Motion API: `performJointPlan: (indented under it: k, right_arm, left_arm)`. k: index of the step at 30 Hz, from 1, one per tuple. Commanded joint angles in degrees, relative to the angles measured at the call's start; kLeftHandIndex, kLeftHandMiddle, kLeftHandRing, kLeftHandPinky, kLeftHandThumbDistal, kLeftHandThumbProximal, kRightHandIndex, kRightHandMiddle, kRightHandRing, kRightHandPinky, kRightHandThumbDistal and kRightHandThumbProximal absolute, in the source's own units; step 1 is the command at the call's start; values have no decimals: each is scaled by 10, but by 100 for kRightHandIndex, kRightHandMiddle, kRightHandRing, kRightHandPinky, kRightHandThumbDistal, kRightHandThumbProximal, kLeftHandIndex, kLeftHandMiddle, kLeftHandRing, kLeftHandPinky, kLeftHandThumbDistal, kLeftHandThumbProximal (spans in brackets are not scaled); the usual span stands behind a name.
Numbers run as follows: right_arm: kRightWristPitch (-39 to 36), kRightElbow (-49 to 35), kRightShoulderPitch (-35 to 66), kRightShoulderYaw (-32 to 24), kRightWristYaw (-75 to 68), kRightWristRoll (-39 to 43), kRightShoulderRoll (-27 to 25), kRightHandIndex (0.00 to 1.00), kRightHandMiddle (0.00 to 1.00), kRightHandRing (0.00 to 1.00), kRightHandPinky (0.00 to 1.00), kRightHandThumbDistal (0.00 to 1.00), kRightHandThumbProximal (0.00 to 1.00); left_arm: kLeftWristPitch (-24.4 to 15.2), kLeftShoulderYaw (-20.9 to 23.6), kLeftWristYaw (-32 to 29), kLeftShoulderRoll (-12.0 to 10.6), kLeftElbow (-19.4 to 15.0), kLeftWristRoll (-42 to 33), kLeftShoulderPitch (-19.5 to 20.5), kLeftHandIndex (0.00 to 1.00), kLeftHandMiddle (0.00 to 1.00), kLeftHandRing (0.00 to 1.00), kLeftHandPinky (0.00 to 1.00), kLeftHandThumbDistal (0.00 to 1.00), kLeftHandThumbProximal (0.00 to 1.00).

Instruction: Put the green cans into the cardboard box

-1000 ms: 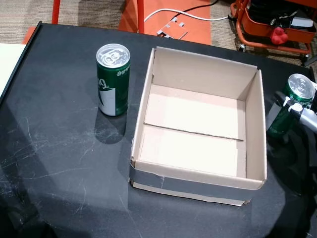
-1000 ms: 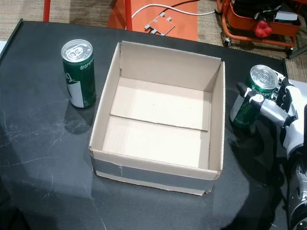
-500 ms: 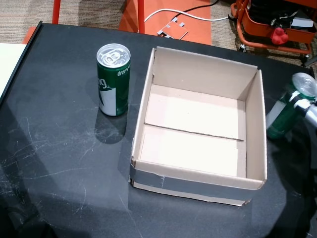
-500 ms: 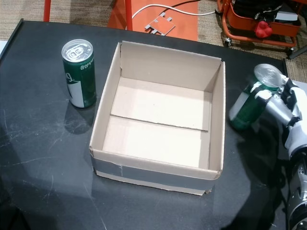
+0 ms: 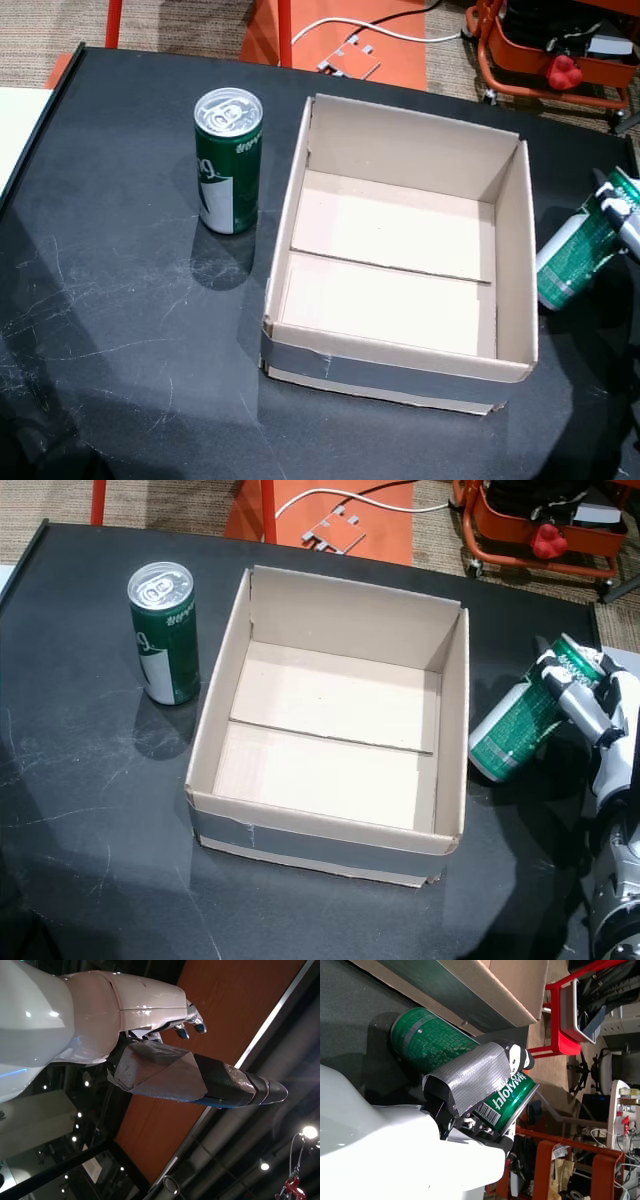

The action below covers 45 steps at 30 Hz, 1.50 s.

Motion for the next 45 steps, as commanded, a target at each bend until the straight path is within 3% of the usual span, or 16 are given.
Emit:
performJointPlan:
  k: [1,8,11,15,20,23,26,28,31,37,39,43,44,45]
  right_arm:
    - [-7,0,4,0,-10,0,0,21,20,24,35,4,9]
    - [-10,-2,0,0,-15,-2,-1,21,18,23,33,1,1]
    - [-20,-5,-11,0,-27,-2,-2,13,12,17,31,12,4]
    - [-56,-12,-32,-4,-28,0,-7,0,0,7,26,17,0]
    - [-120,-20,-61,3,-28,-9,-21,0,0,0,23,18,5]
    - [-161,-25,-84,-2,-11,-1,-27,0,0,0,22,28,15]
    - [-213,-29,-102,10,-30,-20,-36,0,0,0,24,34,26]
    - [-236,-36,-119,6,-12,-8,-36,0,0,0,24,40,29]
    - [-281,-46,-142,-1,27,15,-34,0,0,0,25,34,20]
    - [-346,-61,-174,18,41,0,-36,0,0,0,23,28,15]
    - [-362,-66,-183,33,30,-19,-34,0,0,0,23,30,24]
    - [-373,-67,-206,63,48,-35,-17,0,0,0,23,35,28]
    - [-365,-69,-213,97,24,-84,-23,3,2,2,21,51,37]
    - [-355,-71,-219,127,5,-125,-28,2,0,0,20,55,43]
  left_arm:
    - [1,0,2,-3,-3,-4,6,72,72,94,96,93,83]
    - [0,-6,-8,-4,-2,0,4,72,71,89,93,91,83]
    - [-13,-9,-2,-11,-5,6,5,72,73,92,93,93,91]
    - [-13,-13,4,-16,-7,9,8,74,75,97,96,91,83]
    - [6,-18,-21,-11,10,2,1,74,76,98,90,85,78]
    - [-3,-17,-36,-11,25,6,-7,74,76,99,90,87,77]
    - [-66,-21,-36,-15,33,36,-11,71,72,95,89,87,81]
    - [-84,-25,-35,-17,34,45,-12,70,72,94,89,86,75]
    - [-81,-31,-34,-21,31,42,-11,70,73,95,90,87,69]
    - [-82,-39,-31,-28,22,39,-7,70,74,95,86,87,66]
    - [-99,-41,-29,-32,18,46,-5,70,73,95,85,87,70]
    - [-110,-51,-28,-37,7,51,1,70,73,94,83,89,65]
    - [-123,-53,-22,-42,2,57,2,68,72,93,84,89,71]
    - [-138,-55,-17,-46,-1,63,3,67,71,93,84,88,74]
